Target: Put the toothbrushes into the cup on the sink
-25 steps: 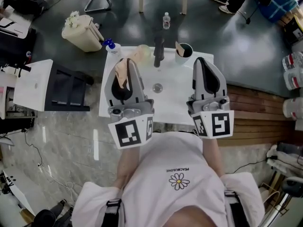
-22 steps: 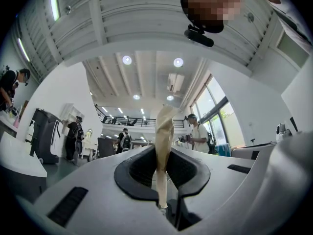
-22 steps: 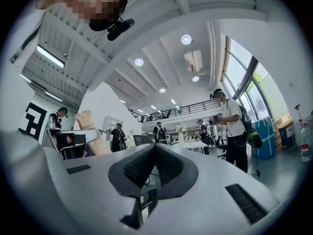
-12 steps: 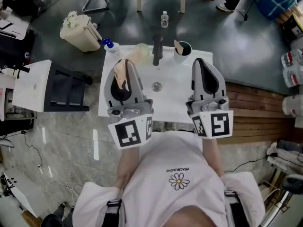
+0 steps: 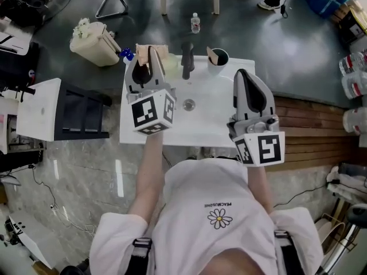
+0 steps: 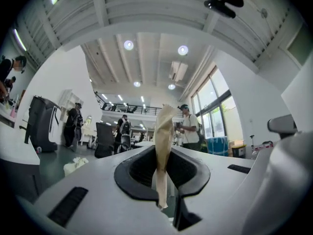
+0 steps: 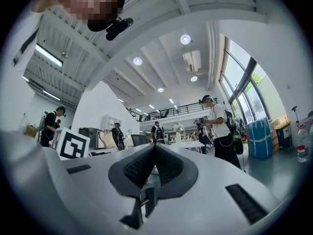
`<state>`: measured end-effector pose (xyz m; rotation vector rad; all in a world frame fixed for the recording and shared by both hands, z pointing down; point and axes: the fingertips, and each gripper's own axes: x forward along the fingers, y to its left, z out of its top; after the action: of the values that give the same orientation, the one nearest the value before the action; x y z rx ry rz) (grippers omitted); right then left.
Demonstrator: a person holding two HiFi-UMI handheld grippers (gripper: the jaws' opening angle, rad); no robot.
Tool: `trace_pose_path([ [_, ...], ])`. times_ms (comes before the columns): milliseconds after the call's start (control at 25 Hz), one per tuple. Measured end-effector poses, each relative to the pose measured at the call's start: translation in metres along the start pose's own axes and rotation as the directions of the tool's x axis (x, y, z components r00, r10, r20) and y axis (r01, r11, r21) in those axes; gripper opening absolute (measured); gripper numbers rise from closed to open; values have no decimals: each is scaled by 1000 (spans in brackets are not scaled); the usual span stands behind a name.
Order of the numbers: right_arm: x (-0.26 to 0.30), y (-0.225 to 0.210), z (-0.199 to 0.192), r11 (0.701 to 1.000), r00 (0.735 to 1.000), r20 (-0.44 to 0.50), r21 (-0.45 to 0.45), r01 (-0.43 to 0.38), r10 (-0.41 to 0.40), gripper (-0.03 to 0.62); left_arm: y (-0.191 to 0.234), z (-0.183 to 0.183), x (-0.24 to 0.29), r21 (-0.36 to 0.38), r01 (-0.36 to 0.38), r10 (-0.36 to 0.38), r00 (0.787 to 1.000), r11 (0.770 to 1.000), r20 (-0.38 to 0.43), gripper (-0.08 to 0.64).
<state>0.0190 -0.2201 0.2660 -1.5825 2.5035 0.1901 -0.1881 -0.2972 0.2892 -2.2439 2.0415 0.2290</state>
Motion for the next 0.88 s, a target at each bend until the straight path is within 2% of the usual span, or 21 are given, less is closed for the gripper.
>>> trace_pose_path([
  [160,-6,-5,-1,1000,1000,-10,-9,20,-20,11,14,-51,28,-9,-9,8,991,1000,-137,52],
  [280,-9,-11,-2,999,999,-21,-14,39,-40,11,18,-76,38,-5,-8,6,980,1000,-201,52],
  [600,-19,-16,-10,998,996,-53,-23,65,-66,11,17,-124,42,-2,1,-1,953,1000,-303,54],
  [880,-26,-17,-13,997,995,-69,-25,74,-76,11,15,-147,37,1,-2,2,938,1000,-346,54],
])
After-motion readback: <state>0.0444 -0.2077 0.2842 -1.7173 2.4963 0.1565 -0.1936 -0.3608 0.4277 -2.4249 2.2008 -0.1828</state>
